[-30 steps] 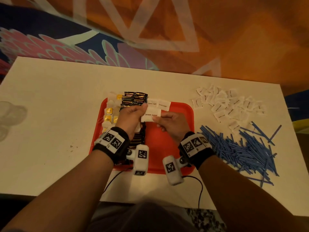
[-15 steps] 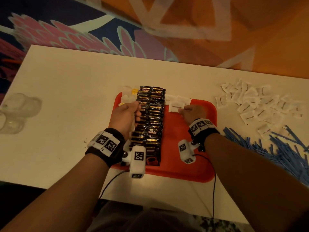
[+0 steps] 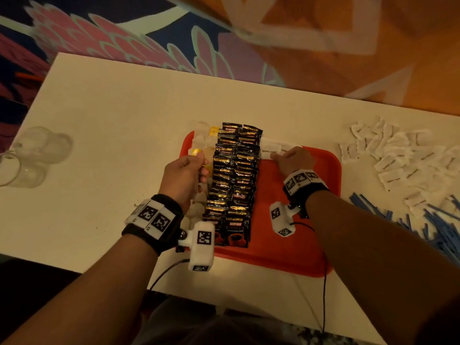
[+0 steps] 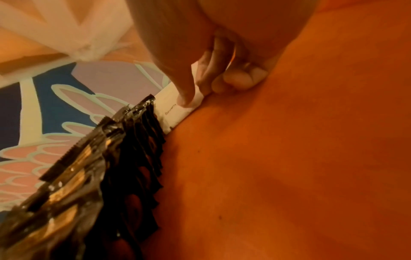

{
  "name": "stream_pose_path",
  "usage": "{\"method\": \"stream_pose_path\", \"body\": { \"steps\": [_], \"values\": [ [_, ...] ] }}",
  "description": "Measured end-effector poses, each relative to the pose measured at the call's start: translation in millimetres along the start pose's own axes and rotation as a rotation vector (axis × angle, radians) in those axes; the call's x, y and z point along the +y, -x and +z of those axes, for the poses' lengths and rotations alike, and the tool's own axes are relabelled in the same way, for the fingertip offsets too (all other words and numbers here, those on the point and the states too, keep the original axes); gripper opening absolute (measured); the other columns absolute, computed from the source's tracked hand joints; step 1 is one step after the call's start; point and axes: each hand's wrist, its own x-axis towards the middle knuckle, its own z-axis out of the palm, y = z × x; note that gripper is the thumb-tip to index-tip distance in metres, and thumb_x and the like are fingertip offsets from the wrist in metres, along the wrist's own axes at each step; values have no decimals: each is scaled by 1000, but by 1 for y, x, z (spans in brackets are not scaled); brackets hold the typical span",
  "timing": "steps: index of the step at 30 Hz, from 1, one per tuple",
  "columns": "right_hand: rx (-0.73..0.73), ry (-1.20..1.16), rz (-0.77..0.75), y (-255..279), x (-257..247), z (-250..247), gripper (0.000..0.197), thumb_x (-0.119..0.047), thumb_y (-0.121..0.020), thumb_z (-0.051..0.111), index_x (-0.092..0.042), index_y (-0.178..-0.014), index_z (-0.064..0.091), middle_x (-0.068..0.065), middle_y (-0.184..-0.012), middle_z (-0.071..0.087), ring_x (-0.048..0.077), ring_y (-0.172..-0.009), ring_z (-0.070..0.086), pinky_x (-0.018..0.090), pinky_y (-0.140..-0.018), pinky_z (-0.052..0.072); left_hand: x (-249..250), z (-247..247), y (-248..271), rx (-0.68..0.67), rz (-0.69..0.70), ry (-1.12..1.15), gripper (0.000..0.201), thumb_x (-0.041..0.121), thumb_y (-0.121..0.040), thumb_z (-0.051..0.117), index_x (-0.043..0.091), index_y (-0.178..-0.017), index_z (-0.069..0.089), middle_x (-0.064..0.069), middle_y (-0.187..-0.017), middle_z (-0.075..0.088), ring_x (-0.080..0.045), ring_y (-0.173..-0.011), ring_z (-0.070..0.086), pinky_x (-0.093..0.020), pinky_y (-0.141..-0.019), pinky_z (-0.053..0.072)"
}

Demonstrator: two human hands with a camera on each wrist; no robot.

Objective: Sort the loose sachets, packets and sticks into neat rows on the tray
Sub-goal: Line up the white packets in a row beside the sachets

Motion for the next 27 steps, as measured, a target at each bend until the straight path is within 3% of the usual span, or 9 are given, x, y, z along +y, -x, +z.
{"method": "stream_pose_path", "body": {
  "steps": [2,4,9,11,13,17,22,24,27],
  "values": [
    [45,-13,-59,2,3,3,22,-34,-84,75,-20,-82,57,-11,-76,55,2,-70,52,18,-54,36,-1,0,0,-5,-14,17,22,28,-100,56,11,-92,67,2,-66,59,-9,-56,51,-19,-47,41],
    [24,5,-155,6,2,7,15,-23,-88,70,-21,-83,56,-10,-74,55,-1,-66,49,18,-55,40,-3,0,0,-13,-22,25,21,27,-101,56,11,-91,67,2,-65,59,-10,-56,51,-20,-46,40],
    [-71,76,-315,8,5,16,28,-5,-85,62,-20,-108,63,-4,-92,56,14,-87,55,21,-65,42,-4,1,4,-31,-17,22,20,23,-101,54,10,-90,66,2,-64,58,-10,-55,50,-21,-45,39],
    [-70,40,-305,11,5,11,28,-7,-87,63,-19,-111,63,-9,-83,57,13,-84,57,23,-71,44,-4,2,5,-38,-17,19,21,24,-101,54,10,-90,66,1,-65,58,-10,-54,50,-21,-45,39],
    [-61,10,-299,16,6,2,24,-9,-90,60,-18,-111,63,-15,-72,53,11,-77,57,20,-65,46,-5,5,6,-48,-31,28,22,27,-102,54,11,-92,65,1,-66,58,-10,-55,50,-22,-46,39],
    [-73,-86,-272,33,5,-20,20,-15,-93,56,-19,-112,62,-11,-80,57,11,-77,58,16,-55,37,-2,19,11,-69,-104,98,30,33,-104,46,12,-92,63,-1,-67,59,-12,-53,51,-22,-43,35],
    [-121,-240,-289,67,3,-43,4,-28,-89,67,-29,-86,65,-10,-82,65,7,-72,59,20,-59,41,6,51,26,-139,-148,195,51,51,-105,33,9,-94,59,-7,-66,60,-16,-51,52,-21,-35,33],
    [-188,-317,-321,85,0,-50,15,-34,-89,69,-28,-76,65,-9,-76,65,10,-75,61,25,-67,49,7,65,33,-184,-131,171,58,59,-102,28,9,-95,58,-7,-65,59,-18,-51,52,-21,-35,33],
    [-366,-372,-339,110,-5,-61,23,-41,-83,75,-18,-79,72,-9,-73,68,7,-74,63,27,-70,51,9,84,44,-238,-80,79,66,66,-98,22,11,-95,59,-8,-61,59,-19,-48,50,-23,-37,35]
  ]
}}
